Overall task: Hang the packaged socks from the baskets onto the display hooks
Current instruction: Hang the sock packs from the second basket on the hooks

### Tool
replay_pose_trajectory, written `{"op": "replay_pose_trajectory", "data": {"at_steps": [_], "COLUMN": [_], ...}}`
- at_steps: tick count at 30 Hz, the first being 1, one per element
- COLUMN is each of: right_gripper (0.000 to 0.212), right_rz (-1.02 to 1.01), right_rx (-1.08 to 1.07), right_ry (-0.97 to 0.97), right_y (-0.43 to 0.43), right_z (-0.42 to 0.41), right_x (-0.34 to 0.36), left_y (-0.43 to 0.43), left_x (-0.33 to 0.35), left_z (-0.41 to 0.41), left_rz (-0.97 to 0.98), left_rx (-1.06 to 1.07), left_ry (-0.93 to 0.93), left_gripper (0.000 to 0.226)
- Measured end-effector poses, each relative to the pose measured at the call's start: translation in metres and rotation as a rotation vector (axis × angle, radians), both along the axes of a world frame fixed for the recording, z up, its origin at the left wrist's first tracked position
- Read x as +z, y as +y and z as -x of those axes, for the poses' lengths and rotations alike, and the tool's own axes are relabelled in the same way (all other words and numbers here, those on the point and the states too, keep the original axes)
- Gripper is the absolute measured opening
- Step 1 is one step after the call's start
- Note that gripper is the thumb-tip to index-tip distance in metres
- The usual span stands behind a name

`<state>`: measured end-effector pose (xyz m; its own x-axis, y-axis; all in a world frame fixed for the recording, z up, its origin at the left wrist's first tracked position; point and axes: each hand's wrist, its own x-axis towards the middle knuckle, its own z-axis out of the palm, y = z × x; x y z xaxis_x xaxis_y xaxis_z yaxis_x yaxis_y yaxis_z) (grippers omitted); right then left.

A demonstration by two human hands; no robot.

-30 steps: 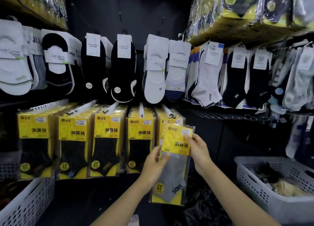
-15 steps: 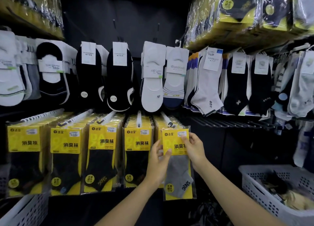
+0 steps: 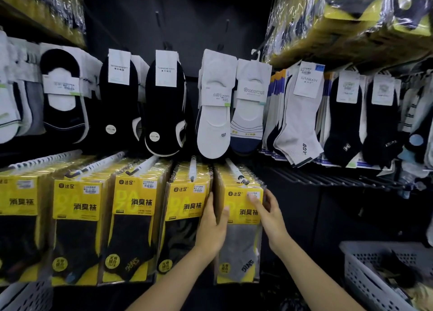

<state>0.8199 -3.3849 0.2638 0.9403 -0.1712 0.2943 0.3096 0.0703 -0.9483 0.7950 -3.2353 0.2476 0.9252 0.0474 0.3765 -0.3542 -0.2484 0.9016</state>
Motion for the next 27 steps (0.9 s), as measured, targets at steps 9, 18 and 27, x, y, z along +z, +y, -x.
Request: {"op": "replay_pose_trajectory", "data": {"at_steps": [9,18,27], "right_gripper": [0.050,0.054,0.048], "right_rz": [0.028,0.087,0.131], "right_rx": [0.243,0.233,0.133], "right_ry": [-0.105,-0.078,-0.029], "right_y": [0.000,-0.003,0.004], "right_z": [-0.004,0.010,0.012], "right_x": [0.008,-0.022,-0.030], "left_y": [-0.014,-0.019,-0.027], "left_x": [0.016,-0.007,-0.006], "left_z": [-0.008,-0.006,0.001], "left_rz": [0.123,0.175,0.185], "left_rx": [-0.177,-0.145,-0.032], "left_ry": [0.010,0.049,0.042], "left_gripper": [0.067,0.072,0.069]}}
